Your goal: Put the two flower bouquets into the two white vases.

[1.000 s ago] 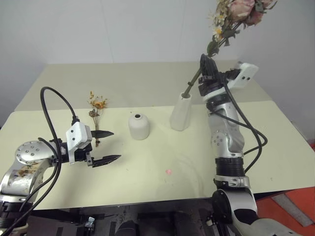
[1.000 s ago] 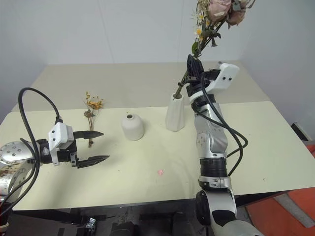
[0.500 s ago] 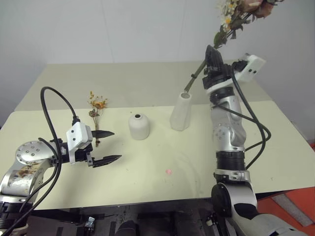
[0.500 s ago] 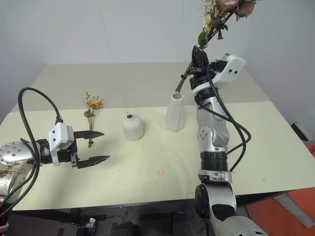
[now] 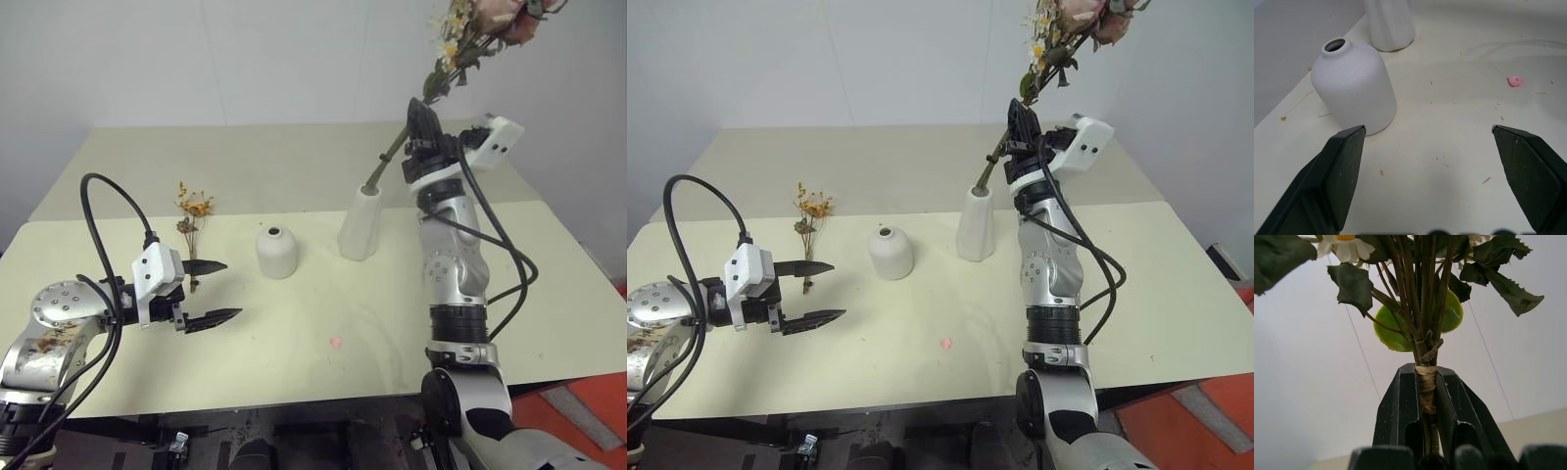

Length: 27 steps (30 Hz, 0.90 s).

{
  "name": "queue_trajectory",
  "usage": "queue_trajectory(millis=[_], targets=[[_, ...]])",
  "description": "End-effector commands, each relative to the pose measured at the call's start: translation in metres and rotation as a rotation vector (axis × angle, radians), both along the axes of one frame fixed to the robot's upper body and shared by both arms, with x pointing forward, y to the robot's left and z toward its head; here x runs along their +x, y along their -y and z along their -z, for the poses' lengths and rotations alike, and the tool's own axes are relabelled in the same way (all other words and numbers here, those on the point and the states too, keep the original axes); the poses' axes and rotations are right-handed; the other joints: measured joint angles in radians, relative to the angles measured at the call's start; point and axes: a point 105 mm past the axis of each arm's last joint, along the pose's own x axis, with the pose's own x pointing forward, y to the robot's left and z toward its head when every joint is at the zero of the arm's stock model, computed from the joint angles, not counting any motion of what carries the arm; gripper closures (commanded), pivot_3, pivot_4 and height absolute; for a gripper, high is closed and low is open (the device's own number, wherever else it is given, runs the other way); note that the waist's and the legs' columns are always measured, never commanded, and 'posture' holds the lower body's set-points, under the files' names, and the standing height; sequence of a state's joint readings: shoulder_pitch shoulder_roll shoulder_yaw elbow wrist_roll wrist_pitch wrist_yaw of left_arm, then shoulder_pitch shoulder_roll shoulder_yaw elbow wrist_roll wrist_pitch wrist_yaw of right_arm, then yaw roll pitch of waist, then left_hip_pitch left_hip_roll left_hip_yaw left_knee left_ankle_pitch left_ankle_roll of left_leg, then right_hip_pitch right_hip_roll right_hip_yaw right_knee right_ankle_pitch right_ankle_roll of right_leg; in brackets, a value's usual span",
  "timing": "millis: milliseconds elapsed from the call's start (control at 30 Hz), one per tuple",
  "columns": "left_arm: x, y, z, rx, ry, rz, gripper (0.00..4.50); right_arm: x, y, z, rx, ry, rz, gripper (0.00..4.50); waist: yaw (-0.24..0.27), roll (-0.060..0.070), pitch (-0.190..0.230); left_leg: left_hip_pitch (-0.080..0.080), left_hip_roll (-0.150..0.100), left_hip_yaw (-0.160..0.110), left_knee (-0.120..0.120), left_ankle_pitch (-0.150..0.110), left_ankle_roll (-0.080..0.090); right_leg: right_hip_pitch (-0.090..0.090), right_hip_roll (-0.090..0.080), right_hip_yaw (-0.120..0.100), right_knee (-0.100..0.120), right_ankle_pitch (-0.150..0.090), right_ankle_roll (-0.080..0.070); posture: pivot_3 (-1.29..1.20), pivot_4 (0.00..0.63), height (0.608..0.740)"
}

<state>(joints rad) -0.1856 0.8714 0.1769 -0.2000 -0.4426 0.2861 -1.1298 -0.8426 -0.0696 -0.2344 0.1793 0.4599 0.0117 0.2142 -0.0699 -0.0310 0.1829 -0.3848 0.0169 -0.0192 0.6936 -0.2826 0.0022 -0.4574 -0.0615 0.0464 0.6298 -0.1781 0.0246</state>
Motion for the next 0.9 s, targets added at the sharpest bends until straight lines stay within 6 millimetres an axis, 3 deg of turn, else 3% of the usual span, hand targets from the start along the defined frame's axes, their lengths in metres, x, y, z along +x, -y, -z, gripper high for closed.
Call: queue_trajectory(millis=[33, 300, 633, 900], targets=[[-0.002, 0.002, -0.011, -0.003, 0.041, 0.012, 0.0, -0.006, 0.0, -0.007, -0.028, 0.05, 0.016, 4.29, 0.0, 0.0, 0.0, 0.0, 0.0, 0.0, 0.0, 0.0, 0.0, 0.0, 0.0, 0.0, 0.0, 0.0, 0.0, 0.0, 0.15, 0.74], [-0.001, 0.002, -0.011, -0.003, 0.044, 0.01, 0.0, -0.003, -0.004, 0.003, -0.062, 0.031, 0.019, 4.29, 0.0, 0.0, 0.0, 0.0, 0.0, 0.0, 0.0, 0.0, 0.0, 0.0, 0.0, 0.0, 0.0, 0.0, 0.0, 0.0, 0.15, 0.74], [-0.002, -0.001, -0.011, -0.002, 0.052, -0.006, 0.0, -0.003, -0.022, 0.017, -0.146, 0.021, -0.033, 4.29, 0.0, 0.0, 0.0, 0.0, 0.0, 0.0, 0.0, 0.0, 0.0, 0.0, 0.0, 0.0, 0.0, 0.0, 0.0, 0.0, 0.15, 0.74], [-0.002, 0.0, -0.01, -0.006, 0.057, -0.01, 0.0, 0.0, -0.023, 0.029, -0.171, -0.002, -0.036, 4.29, 0.0, 0.0, 0.0, 0.0, 0.0, 0.0, 0.0, 0.0, 0.0, 0.0, 0.0, 0.0, 0.0, 0.0, 0.0, 0.0, 0.15, 0.74]])
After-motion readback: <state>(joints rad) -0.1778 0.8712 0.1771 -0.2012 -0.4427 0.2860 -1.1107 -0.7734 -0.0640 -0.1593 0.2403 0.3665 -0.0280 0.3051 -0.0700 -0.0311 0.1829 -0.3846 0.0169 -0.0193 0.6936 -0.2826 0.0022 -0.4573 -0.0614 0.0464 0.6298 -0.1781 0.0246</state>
